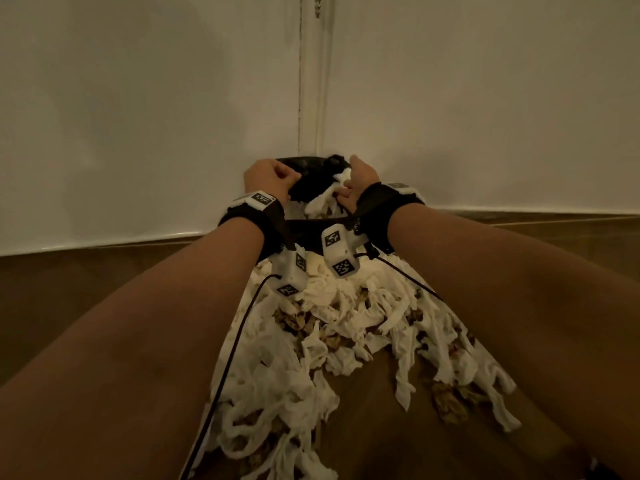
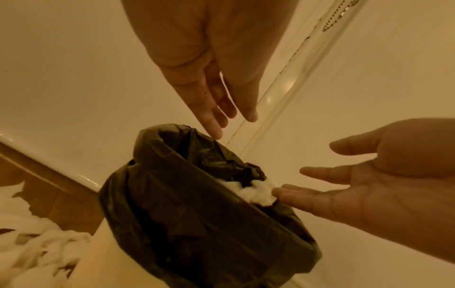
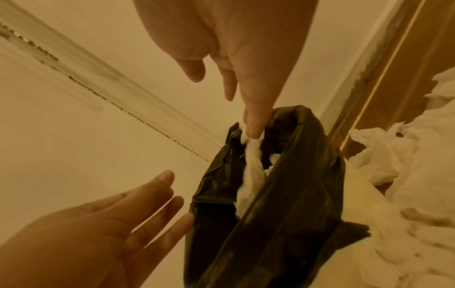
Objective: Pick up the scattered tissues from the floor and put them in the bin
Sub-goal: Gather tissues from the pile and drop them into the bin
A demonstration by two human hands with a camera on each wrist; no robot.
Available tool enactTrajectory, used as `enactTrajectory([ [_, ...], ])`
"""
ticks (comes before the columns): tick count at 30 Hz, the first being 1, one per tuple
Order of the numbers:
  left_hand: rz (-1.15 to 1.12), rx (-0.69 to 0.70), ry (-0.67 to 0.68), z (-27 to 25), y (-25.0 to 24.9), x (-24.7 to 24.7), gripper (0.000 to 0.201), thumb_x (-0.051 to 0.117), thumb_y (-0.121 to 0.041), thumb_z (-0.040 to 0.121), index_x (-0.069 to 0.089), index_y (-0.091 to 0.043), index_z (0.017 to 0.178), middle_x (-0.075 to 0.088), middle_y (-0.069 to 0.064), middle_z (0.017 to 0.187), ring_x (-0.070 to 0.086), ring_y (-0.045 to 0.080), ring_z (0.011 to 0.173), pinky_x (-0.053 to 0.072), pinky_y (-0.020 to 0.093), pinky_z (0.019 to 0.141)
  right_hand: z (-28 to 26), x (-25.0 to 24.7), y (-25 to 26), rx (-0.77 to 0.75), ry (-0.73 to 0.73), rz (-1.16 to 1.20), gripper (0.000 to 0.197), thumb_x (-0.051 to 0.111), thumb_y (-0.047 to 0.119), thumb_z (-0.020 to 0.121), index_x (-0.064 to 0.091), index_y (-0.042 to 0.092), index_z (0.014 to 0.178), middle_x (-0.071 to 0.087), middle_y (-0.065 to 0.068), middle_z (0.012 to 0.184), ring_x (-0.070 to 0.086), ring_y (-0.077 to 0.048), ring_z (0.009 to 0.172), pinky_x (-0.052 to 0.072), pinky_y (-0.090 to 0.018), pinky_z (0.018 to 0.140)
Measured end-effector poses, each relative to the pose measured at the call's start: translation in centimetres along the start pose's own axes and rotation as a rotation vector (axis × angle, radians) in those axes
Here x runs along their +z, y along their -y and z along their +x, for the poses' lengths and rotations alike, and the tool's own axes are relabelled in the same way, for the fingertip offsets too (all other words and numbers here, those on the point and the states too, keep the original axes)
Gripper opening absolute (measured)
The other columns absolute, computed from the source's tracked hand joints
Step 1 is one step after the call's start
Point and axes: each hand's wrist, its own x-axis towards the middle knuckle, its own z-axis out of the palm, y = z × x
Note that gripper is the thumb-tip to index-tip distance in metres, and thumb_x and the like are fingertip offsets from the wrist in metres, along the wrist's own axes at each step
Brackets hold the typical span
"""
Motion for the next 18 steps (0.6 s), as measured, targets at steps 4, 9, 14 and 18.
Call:
enactTrajectory([
  [4, 0.096, 0.018, 0.015, -0.2, 0.3, -0.4, 0.021, 0.057, -0.016, 0.092, 0.071, -0.002, 0.100, 0.069, 0.016, 0.103, 0.066, 0.030, 0.093, 0.055, 0.040, 0.086, 0.0, -0.5, -0.7, -0.065, -0.036, -0.073, 0.051, 0.032, 0.034, 0.099, 0.041, 0.001, 0.137, 0.053, -0.013, 0.111, 0.048, -0.020, 0.088, 0.046, -0.037, 0.088],
  [9, 0.195, 0.077, 0.021, -1.2, 0.1, -0.4, 0.026, 0.061, -0.030, 0.089, 0.072, -0.006, 0.091, 0.071, 0.009, 0.095, 0.065, 0.023, 0.087, 0.052, 0.031, 0.083, -1.3, -1.7, -1.2, -0.120, -0.065, -0.155, 0.051, 0.032, 0.035, 0.100, 0.043, -0.001, 0.134, 0.048, -0.022, 0.137, 0.044, -0.021, 0.094, 0.042, -0.042, 0.101],
  [14, 0.224, 0.208, -0.008, -3.6, -0.3, 0.9, 0.029, 0.041, -0.025, 0.098, 0.067, -0.014, 0.102, 0.069, 0.004, 0.102, 0.062, 0.019, 0.093, 0.042, 0.023, 0.078, -3.7, -4.6, -2.8, -0.171, -0.171, -0.133, 0.046, 0.035, 0.032, 0.100, 0.047, 0.001, 0.132, 0.050, -0.021, 0.133, 0.051, -0.033, 0.115, 0.039, -0.046, 0.106],
  [18, 0.193, 0.357, 0.088, -7.0, 0.2, 3.5, 0.026, 0.041, -0.015, 0.096, 0.062, -0.019, 0.110, 0.065, 0.003, 0.106, 0.060, 0.017, 0.096, 0.047, 0.027, 0.084, -6.0, -8.4, -7.8, -0.154, -0.249, -0.321, 0.036, 0.039, 0.028, 0.098, 0.052, 0.009, 0.126, 0.056, -0.015, 0.127, 0.054, -0.030, 0.111, 0.044, -0.044, 0.100],
])
